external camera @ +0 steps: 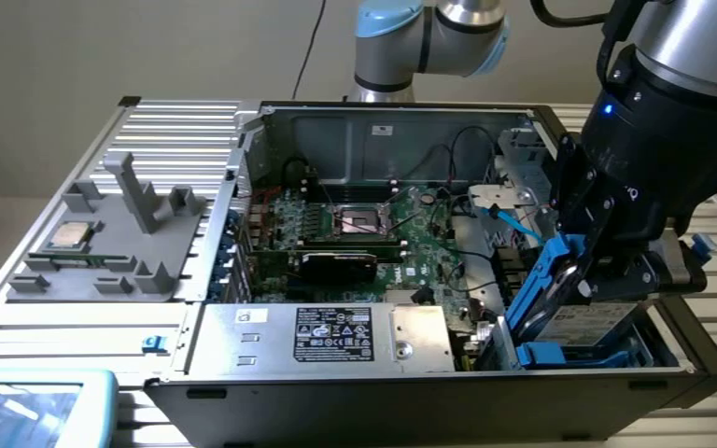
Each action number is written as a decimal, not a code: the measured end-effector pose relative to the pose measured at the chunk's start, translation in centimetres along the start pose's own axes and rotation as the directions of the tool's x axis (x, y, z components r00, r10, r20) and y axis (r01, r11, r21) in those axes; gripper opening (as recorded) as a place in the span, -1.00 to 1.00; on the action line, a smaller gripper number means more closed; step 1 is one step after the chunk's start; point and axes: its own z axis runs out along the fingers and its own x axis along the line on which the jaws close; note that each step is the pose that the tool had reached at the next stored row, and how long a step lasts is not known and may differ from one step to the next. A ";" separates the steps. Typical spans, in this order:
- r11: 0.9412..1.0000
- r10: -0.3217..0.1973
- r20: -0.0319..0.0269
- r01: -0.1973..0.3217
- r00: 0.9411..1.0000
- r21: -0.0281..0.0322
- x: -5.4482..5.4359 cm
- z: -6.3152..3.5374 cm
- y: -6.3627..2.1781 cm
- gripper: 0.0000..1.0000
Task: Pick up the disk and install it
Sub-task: 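Insert the disk into the insertion slot, then insert the first disk wire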
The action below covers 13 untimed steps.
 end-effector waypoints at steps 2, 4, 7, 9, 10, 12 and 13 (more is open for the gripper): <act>1.000 0.000 0.000 0.000 1.000 0.000 0.0 0.02 0.00 -0.25; 1.000 0.000 -0.001 0.000 1.000 0.000 0.0 0.05 0.00 -0.22; 1.000 0.000 0.000 0.000 1.000 0.000 0.0 0.04 0.00 -0.09; 1.000 0.000 0.000 0.000 1.000 0.000 0.0 0.06 0.00 -0.09; 1.000 0.000 0.000 0.000 1.000 0.000 0.0 0.06 0.00 -0.09; 1.000 0.000 0.000 0.000 1.000 0.000 0.0 0.09 0.00 -0.09; 1.000 0.000 0.000 0.000 1.000 0.000 0.0 0.18 0.00 -0.09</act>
